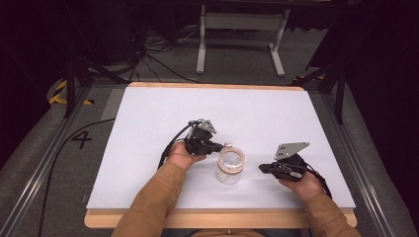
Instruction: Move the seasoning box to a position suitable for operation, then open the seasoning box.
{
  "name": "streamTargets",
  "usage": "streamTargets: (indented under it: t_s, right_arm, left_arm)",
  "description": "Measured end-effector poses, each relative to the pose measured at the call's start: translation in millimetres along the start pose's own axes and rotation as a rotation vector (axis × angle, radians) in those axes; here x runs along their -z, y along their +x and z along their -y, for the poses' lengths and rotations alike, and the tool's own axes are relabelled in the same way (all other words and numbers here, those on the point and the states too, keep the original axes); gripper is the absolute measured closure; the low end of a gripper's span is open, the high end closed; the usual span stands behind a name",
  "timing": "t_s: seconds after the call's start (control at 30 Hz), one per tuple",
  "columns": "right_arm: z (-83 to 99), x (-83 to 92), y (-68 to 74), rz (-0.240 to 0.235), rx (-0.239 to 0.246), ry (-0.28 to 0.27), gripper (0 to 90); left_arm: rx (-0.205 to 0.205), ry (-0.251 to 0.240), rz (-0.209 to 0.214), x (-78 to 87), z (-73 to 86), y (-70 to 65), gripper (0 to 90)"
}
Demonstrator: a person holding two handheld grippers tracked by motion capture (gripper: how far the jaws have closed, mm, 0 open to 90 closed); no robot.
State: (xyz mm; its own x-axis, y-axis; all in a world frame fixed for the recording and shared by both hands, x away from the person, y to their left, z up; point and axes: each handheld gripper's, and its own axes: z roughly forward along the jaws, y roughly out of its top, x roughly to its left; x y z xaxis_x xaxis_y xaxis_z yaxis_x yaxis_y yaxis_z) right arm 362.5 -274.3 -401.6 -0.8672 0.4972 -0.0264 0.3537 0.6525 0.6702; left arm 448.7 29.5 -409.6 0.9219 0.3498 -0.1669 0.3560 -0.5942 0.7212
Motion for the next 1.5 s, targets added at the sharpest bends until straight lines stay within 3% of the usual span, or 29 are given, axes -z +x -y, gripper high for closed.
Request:
streamTargets:
  t_s: [0.3, 0.33, 0.43, 0.7, 0.8, 0.93, 1.1, 1.2, 1.33, 1.5]
  right_arm:
    - [-0.2, -2.0, 1.0, -0.006, 0.003, 0.004, 88.9]
    - [-0.3, -2.3, 1.3, -0.006, 0.0, 0.006, 88.8]
    - [-0.2, -2.9, 2.6, -0.006, 0.006, 0.007, 88.8]
    - [6.7, 1.2, 5.1, 0.003, -0.007, 0.011, 88.8]
    - [9.4, 3.6, 4.5, 0.012, -0.017, 0.013, 88.8]
    - [9.6, 4.8, 4.2, 0.013, -0.018, 0.006, 88.9]
    - [6.9, 3.4, 3.5, 0.014, -0.013, 0.002, 88.9]
    - [5.8, 2.2, 3.4, 0.012, -0.013, 0.003, 88.9]
    - [5.0, 3.2, 4.2, 0.016, -0.011, -0.004, 88.9]
    - [1.7, 6.9, 5.5, 0.012, -0.018, -0.033, 89.0]
  left_arm:
    - [-0.014, -0.008, -0.017, -1.8, -1.6, -2.3, 89.4]
    - [-0.026, 0.008, -0.018, -1.3, -2.6, -2.1, 89.4]
    - [-0.034, -0.014, -0.025, -4.2, -3.4, -2.8, 89.4]
    - [-0.042, -0.014, -0.003, -11.6, -11.1, 0.4, 89.5]
    - [-0.034, 0.018, 0.007, -10.2, -12.3, 3.2, 89.5]
    - [-0.011, 0.014, 0.0, -5.3, -11.3, 6.2, 89.4]
    - [0.025, -0.033, -0.006, 15.8, -14.0, 5.5, 88.7]
    - [0.021, -0.056, -0.006, 26.8, -17.5, 1.7, 87.8]
    - [0.01, -0.123, -0.002, 44.5, -27.4, -9.4, 87.6]
    - [-0.006, -0.197, 0.013, 47.8, -36.9, -23.9, 87.0]
